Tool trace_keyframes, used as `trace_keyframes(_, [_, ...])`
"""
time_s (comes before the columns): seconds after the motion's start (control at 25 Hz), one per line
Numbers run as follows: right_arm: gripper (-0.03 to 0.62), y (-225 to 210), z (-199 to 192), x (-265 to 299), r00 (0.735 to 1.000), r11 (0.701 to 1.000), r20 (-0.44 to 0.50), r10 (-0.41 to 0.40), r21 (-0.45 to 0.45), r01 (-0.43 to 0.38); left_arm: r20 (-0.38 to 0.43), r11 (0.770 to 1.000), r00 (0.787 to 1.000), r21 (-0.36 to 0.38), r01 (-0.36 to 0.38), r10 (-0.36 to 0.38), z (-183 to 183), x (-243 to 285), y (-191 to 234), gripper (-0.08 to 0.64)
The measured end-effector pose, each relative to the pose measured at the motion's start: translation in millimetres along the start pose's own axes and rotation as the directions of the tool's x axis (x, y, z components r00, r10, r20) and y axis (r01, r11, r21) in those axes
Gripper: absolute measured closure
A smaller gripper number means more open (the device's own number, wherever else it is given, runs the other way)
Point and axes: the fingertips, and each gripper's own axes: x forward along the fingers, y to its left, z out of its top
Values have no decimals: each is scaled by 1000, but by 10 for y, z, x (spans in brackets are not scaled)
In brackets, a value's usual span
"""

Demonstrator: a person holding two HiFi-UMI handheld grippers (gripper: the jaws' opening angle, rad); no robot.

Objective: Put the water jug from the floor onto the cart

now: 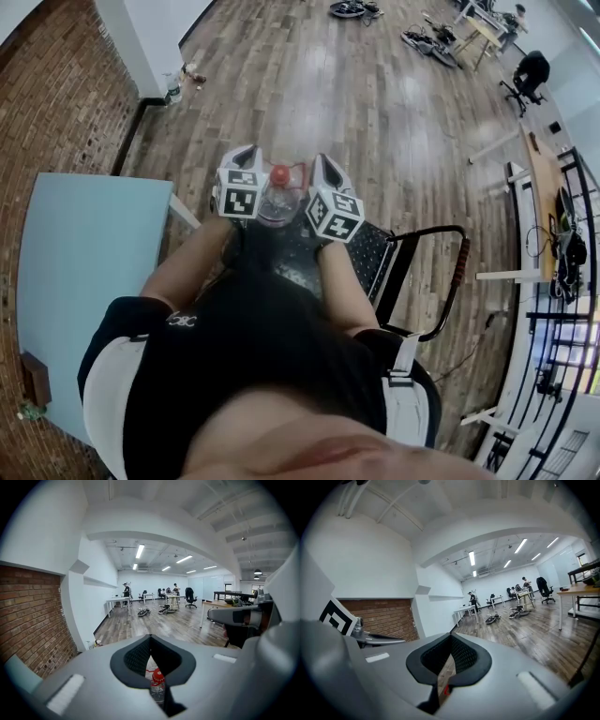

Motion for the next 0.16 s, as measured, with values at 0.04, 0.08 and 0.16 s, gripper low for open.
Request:
trace_keyframes(0.04, [580,8,-4,-1,1000,1000,-2,4,0,-4,-6,1000,1000,-5,2,-2,-20,-2,-7,558])
trace_keyframes(0.08, [580,15,-12,-4,1000,1000,-5,7,0,-7,-10,1000,1000,-9,2,-2,-41,-5,-10,558])
trace_keyframes(0.16, [580,26,-32,-13,1000,1000,-13,12,0,-12,-13,1000,1000,-13,-1,1,-71,-18,-11,558])
